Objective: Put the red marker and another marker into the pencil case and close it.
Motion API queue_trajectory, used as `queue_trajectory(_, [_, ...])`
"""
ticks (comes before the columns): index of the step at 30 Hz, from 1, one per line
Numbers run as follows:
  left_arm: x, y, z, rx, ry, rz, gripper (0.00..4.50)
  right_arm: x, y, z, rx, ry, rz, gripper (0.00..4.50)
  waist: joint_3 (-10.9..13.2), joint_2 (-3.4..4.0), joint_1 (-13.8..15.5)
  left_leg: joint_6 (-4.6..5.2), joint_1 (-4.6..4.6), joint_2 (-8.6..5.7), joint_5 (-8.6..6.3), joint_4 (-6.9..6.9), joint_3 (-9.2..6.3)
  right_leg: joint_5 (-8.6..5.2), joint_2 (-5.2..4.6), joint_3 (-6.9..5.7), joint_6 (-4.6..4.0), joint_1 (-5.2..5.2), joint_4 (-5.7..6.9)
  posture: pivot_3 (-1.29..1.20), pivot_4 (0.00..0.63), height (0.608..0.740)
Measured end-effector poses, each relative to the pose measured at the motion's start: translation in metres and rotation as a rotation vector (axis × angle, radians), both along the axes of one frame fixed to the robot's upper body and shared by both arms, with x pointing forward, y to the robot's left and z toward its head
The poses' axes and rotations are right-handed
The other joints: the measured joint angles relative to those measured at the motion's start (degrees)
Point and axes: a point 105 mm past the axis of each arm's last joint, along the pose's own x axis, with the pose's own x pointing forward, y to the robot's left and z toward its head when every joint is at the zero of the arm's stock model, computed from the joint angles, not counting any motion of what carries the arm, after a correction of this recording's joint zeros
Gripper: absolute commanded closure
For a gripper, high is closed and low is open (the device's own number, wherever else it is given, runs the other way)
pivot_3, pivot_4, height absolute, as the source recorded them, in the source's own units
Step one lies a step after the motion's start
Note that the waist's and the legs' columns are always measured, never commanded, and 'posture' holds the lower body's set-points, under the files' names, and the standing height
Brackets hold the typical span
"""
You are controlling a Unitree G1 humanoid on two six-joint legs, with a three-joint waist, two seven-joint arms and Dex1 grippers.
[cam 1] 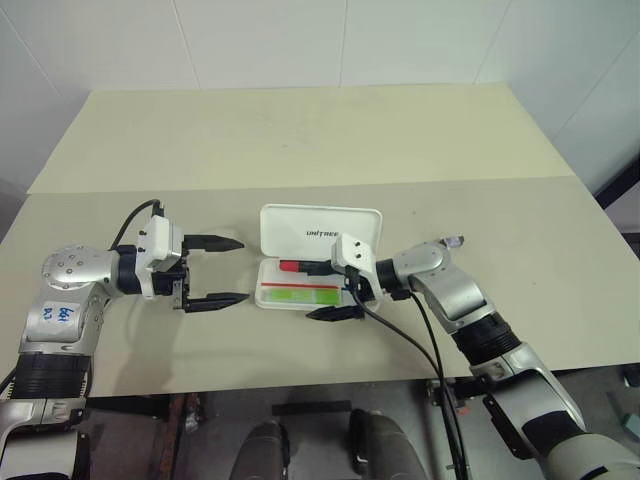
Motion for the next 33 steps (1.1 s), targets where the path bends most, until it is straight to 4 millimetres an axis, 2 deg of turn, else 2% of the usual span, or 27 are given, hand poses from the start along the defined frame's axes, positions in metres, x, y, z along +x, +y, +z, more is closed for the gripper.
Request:
queue_trajectory(6, [0.001,-0.003,-0.002,-0.01,0.004,-0.005,0.0,-0.012,0.002,0.031,0.107,0.002,0.052,0.03,0.0,0.0,0.01,0.0,0.0,0.01,0.0,0.0,-0.01,0.0,-0.01,0.0,0.0,0.0,0.0,0.0,0.15,0.74])
queue_trajectory(13, [0.001,-0.007,-0.003,-0.025,0.007,-0.016,0.0,-0.03,-0.02,0.05,0.171,0.04,0.078,0.03,0.0,0.0,0.44,0.01,-0.02,0.0,-0.01,-0.01,-0.01,0.0,-0.02,-0.01,0.0,0.0,-0.05,0.0,0.15,0.74])
queue_trajectory(15, [-0.001,-0.012,-0.001,-0.027,0.0,-0.031,0.0,-0.028,-0.044,0.052,0.154,0.031,0.021,0.03,0.01,-0.02,0.85,0.04,-0.05,-0.04,-0.02,0.01,-0.04,0.0,-0.07,-0.04,0.0,0.03,-0.11,0.0,0.15,0.74])
queue_trajectory(19, [-0.003,-0.021,0.004,-0.059,-0.005,-0.056,0.0,-0.01,-0.11,0.053,0.077,0.0,-0.197,0.03,0.01,-0.02,1.02,0.11,-0.06,-0.08,-0.05,0.0,0.03,0.02,-0.08,-0.02,0.04,0.06,-0.48,0.0,0.15,0.74])
queue_trajectory(21, [-0.004,-0.027,0.008,-0.078,-0.011,-0.073,0.0,-0.004,-0.135,0.052,0.055,-0.004,-0.28,0.03,0.01,-0.03,0.91,0.11,-0.06,-0.03,-0.05,-0.03,0.04,0.02,-0.02,-0.02,0.04,0.05,-0.5,0.0,0.15,0.74])
queue_trajectory(23, [-0.002,-0.028,0.01,-0.09,-0.009,-0.071,0.0,-0.001,-0.146,0.049,0.049,-0.005,-0.314,0.03,0.01,-0.03,0.37,0.1,0.02,0.01,-0.05,-0.08,0.12,0.02,0.05,0.09,0.04,0.03,-0.47,0.0,0.15,0.74])
queue_trajectory(29, [-0.002,-0.04,0.014,-0.106,-0.023,-0.111,0.0,0.029,-0.208,0.023,-0.036,-0.033,-0.592,0.03,0.02,-0.03,0.41,0.09,0.06,-0.03,-0.04,-0.02,0.27,0.04,0.03,0.24,0.08,0.03,-0.43,0.0,0.15,0.74])
queue_trajectory(33, [-0.001,-0.046,0.018,-0.109,-0.034,-0.133,0.0,0.038,-0.218,0.016,-0.034,-0.079,-0.622,0.03,0.02,-0.03,0.3,0.09,0.08,-0.02,-0.04,-0.03,0.31,0.05,0.06,0.29,0.09,0.03,-0.43,0.0,0.15,0.74])
